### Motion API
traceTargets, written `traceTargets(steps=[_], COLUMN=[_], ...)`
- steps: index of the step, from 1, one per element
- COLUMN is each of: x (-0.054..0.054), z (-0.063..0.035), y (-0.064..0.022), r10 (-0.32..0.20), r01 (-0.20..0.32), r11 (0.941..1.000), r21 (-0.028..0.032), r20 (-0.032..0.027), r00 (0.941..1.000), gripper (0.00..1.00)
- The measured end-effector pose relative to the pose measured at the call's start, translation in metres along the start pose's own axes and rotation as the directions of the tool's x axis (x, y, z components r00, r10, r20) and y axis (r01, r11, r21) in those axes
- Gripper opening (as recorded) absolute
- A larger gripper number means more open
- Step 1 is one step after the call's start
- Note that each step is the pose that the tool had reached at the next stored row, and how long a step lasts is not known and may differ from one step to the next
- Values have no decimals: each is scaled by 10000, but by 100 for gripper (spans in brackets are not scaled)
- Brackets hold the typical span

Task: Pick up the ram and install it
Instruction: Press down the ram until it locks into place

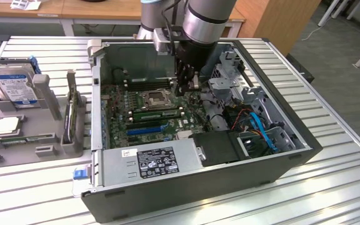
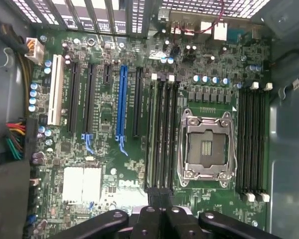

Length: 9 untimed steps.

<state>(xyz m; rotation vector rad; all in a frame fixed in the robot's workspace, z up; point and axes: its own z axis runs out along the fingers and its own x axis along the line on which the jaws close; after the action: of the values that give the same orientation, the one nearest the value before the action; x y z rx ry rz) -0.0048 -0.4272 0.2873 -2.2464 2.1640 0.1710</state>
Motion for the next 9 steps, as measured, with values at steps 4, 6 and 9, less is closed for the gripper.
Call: traceTargets(steps=[4, 6, 9], x=[8, 12, 17], z=[72, 108, 163], y=[-4, -7, -11], r10=[2, 1, 1], r01=[-2, -1, -1], r11=[10000, 10000, 10000], r21=[-1, -1, -1], r20=[-3, -2, -2], r00=[10000, 10000, 10000], gripper=[11, 11, 11])
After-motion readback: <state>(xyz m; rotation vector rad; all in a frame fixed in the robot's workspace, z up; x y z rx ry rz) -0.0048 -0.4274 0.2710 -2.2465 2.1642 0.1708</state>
